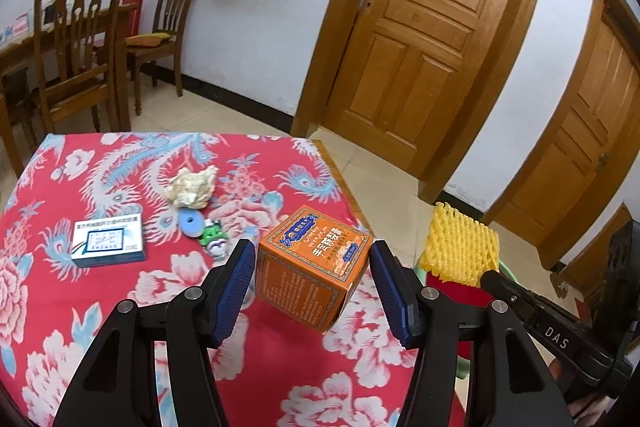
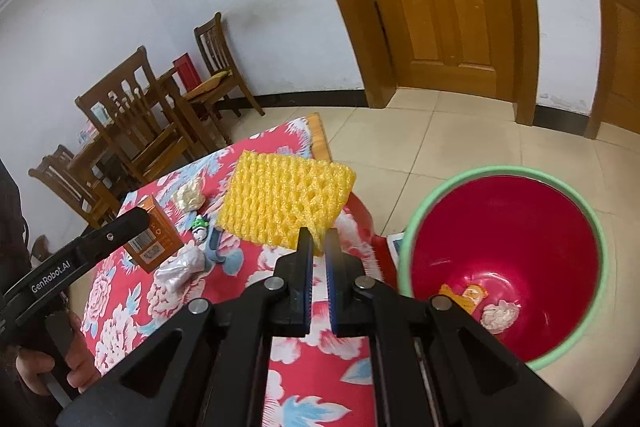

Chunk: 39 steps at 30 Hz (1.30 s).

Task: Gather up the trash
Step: 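Lift and carry the orange box and yellow foam net over the red bucket, then open both grippers to drop the orange box and foam net into the bucket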

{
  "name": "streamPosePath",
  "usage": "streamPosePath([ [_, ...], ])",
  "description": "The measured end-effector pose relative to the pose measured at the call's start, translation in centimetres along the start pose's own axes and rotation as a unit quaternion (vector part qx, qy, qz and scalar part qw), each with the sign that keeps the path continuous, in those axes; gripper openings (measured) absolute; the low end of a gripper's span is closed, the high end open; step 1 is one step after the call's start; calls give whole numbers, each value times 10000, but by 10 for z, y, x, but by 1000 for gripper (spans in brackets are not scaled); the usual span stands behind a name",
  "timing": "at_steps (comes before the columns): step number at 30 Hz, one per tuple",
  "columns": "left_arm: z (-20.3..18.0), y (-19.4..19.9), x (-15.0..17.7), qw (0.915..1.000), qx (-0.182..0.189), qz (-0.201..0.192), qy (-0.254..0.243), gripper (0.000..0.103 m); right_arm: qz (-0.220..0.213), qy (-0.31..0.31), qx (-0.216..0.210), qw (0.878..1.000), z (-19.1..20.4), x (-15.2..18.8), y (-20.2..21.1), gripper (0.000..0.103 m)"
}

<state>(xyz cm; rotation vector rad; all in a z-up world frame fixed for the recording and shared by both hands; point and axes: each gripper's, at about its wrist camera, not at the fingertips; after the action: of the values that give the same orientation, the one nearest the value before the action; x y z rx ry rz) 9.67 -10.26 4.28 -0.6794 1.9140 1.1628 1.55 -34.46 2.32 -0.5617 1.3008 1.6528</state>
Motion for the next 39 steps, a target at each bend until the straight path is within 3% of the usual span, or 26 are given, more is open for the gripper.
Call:
streamPosePath([
  [22,-73,-23,13,9976,408,282,-492,61,-193,-586,499,9968,-79,5,37,8],
  [39,-123,-57,44,9895,883,753,-868,61,-41,-893,1022,9907,-124,17,34,8],
])
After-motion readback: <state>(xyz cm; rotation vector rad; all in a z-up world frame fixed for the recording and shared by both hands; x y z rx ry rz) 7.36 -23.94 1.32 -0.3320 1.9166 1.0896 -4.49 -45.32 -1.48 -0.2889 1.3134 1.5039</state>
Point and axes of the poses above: each gripper's, at about its wrist camera, not at the fingertips, and y roughly against the way its jaws point, z to its left, x to its underside, and after that the axes turned 10 degrees about -z, right-handed
